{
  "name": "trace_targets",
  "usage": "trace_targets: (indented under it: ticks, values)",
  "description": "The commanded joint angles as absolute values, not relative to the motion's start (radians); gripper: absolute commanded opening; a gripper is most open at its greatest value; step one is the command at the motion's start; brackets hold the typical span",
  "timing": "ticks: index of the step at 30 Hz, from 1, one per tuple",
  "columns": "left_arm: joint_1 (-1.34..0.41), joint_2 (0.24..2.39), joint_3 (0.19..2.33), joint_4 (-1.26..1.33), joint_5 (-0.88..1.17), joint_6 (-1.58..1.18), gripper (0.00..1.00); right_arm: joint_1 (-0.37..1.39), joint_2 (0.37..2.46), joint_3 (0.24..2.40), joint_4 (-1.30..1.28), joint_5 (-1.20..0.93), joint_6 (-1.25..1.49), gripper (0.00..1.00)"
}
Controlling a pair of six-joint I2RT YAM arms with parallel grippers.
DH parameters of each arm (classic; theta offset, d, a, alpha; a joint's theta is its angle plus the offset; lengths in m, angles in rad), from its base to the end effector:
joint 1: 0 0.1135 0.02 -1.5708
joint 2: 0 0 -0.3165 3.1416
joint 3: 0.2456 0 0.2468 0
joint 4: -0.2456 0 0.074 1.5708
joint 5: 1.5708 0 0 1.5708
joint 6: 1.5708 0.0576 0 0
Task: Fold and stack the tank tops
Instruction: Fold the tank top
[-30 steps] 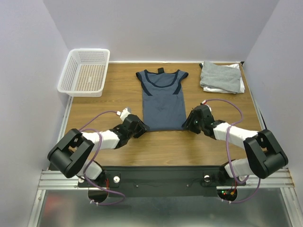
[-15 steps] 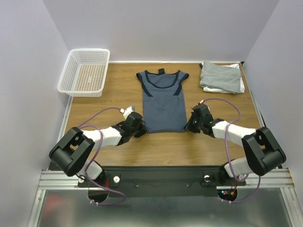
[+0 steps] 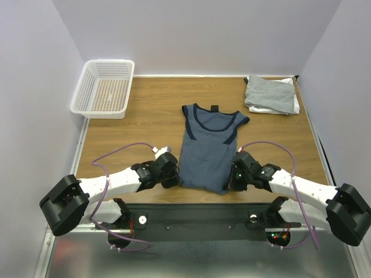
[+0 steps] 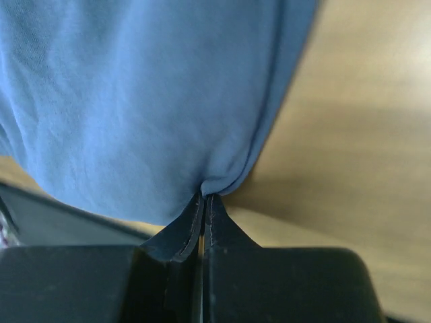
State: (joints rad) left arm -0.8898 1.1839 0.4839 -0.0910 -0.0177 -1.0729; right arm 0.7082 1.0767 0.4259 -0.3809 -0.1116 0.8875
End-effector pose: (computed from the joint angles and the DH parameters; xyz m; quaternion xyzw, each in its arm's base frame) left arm 0.1361 -0.1663 0.2047 -0.0879 0.9207 -0.3114 0.2181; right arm 0.1205 0.1116 0.1822 0.0714 0.9599 0.2279 0.1472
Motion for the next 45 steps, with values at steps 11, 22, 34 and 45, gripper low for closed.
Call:
trace_targets:
  ticks: [11,22,34,45]
  values:
    - [-0.976,1.029,0.512,-0.557,-0.037,-1.163,0.0,0.899,0.901,0.399,-0.741,-0.146,1.12,0.0]
    - [-0.96,1.028,0.872,-0.681,-0.113,-0.942,0.39,0.853,1.07,0.787,-0.856,0.167,0.97,0.72]
    - [-0.842,1.33,1.044,-0.228,-0.026,-0.726,0.35,0.226,1.383,0.963,-0.439,0.077,0.669,0.53]
    - [-0.793,2.009,1.579,0.101,0.133,-0.598,0.19,0.037,1.511,0.996,-0.265,0.076,0.663,0.5]
